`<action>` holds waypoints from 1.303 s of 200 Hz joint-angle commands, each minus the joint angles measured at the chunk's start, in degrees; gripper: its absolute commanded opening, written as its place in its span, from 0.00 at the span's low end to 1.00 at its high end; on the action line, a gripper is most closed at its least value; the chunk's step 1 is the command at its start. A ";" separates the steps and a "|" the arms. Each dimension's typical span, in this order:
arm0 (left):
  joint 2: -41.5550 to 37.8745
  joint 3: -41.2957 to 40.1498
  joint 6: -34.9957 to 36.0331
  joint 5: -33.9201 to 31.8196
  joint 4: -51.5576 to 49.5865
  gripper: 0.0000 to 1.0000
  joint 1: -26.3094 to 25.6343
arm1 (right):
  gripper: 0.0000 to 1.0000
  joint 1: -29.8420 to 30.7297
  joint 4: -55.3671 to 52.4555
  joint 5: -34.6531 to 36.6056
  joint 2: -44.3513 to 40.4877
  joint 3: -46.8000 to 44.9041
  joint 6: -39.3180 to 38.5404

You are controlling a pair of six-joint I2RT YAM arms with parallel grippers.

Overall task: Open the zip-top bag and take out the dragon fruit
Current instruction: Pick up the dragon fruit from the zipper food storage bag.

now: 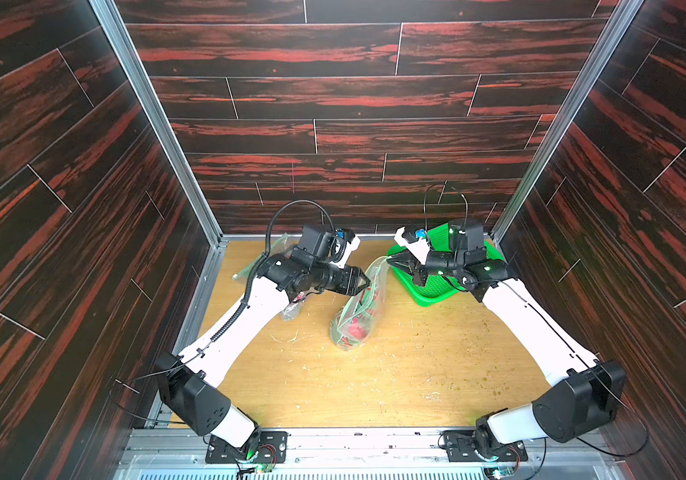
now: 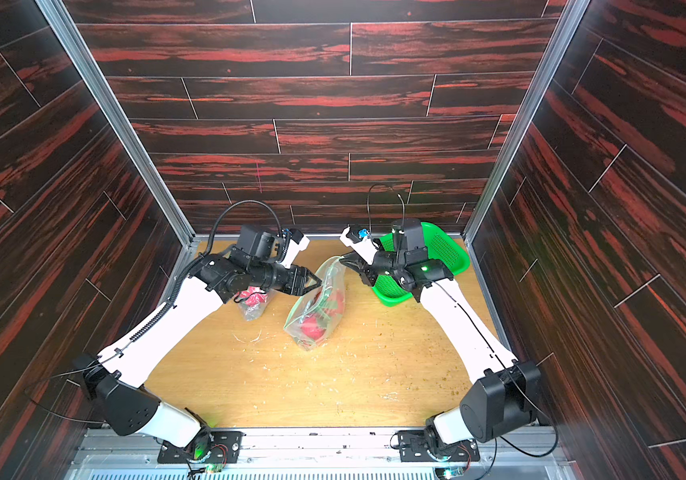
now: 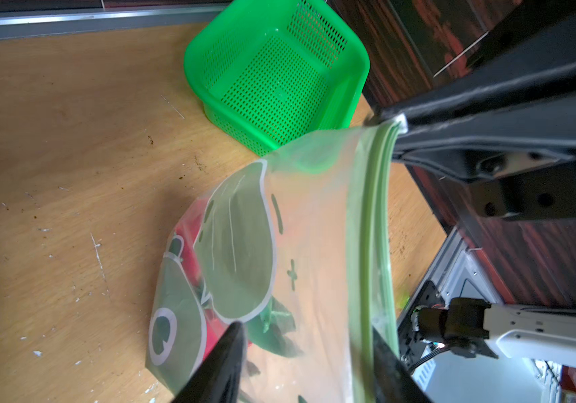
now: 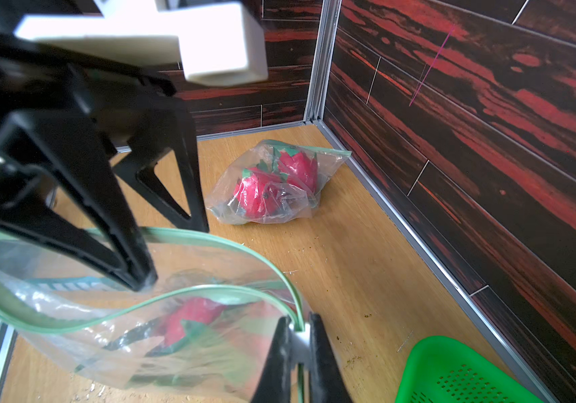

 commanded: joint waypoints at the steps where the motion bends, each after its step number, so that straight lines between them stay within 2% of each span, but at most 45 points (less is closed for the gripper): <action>1: 0.01 1.69 -0.04 -0.37 -1.15 0.38 -0.03 | 0.03 0.08 1.23 -1.36 -2.32 -0.34 -0.31; 30: -0.23 1.87 -0.38 -0.41 -0.61 0.15 -0.03 | 0.05 0.04 0.64 -0.59 -2.69 -0.57 -0.68; 46: -0.73 1.41 -1.06 0.65 0.71 0.00 -0.03 | 0.09 0.06 -0.58 0.45 -2.81 -0.03 -0.35; 56: -1.18 0.89 -2.55 1.21 2.49 0.00 -0.03 | 0.15 0.04 -2.15 1.20 -2.93 1.16 0.99; 77: -2.51 -0.43 -6.50 0.84 7.07 0.00 -0.03 | 0.32 0.08 -6.14 3.29 -2.46 5.20 6.05; 107: -4.79 -2.42 -12.93 -3.11 14.76 0.00 -0.03 | 0.42 0.04 -14.13 6.46 -1.17 13.61 18.00; 137: -5.20 -3.95 -16.70 -5.38 18.71 0.00 -0.03 | 0.42 0.17 -21.22 1.16 -0.40 20.07 31.36; 170: -4.25 -4.89 -19.59 -5.07 21.53 0.00 -0.03 | 0.42 1.86 -21.28 -6.59 -1.22 18.97 43.33; 179: -3.89 -4.96 -20.01 -4.63 22.04 0.00 -0.03 | 0.42 3.76 -20.82 -7.37 -1.50 18.25 43.63; 205: -3.41 -5.52 -21.31 -4.14 23.56 0.00 -0.08 | 0.43 9.15 -21.84 -2.25 -0.19 17.58 42.85; 260: -3.56 -6.47 -22.84 -3.52 25.06 0.00 -0.05 | 0.42 11.59 -19.70 3.07 6.19 14.73 45.75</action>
